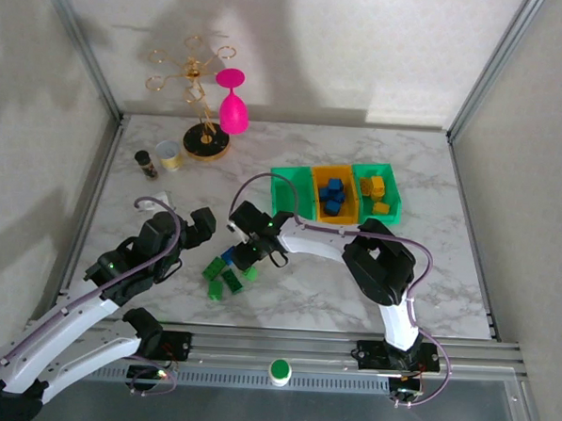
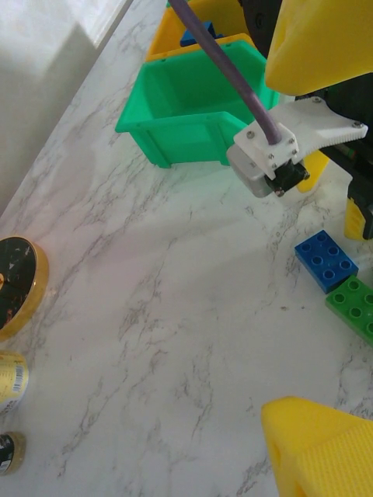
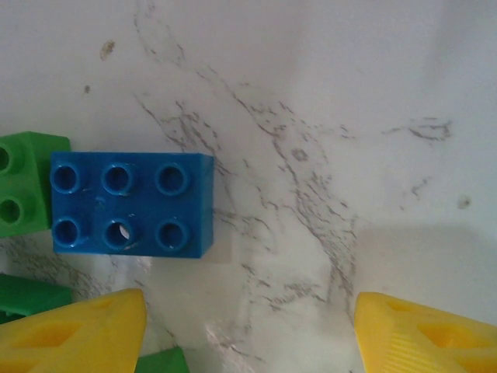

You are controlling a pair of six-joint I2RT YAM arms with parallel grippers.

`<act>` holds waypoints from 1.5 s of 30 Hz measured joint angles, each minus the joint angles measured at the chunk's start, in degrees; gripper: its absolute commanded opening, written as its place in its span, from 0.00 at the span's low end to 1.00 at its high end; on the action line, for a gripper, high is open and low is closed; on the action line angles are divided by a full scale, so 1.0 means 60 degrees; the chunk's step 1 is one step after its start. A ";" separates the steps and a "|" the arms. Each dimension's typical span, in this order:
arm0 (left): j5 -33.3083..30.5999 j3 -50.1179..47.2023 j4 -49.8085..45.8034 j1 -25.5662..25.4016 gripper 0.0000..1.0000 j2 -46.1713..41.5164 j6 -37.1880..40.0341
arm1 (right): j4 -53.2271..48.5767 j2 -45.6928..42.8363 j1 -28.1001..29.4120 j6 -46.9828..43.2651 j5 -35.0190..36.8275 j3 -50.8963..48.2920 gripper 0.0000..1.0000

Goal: Sort the legos into containers by color
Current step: Pick up the lego from the center of the table.

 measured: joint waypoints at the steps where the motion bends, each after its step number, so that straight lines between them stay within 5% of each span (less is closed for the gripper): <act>1: 0.0000 0.0000 0.0000 0.0000 1.00 -0.0007 0.0000 | 0.0000 0.0069 0.0029 0.0000 -0.0004 0.0044 0.73; 23: -0.0080 0.0007 -0.0069 0.0000 0.99 -0.0098 -0.0029 | -0.0029 0.1184 0.0113 -0.0423 0.0058 0.1643 0.88; 45: -0.0506 0.0015 -0.0160 0.0000 0.99 -0.0619 -0.0182 | 0.0565 0.1563 0.0157 -0.0645 -0.0178 0.1931 0.84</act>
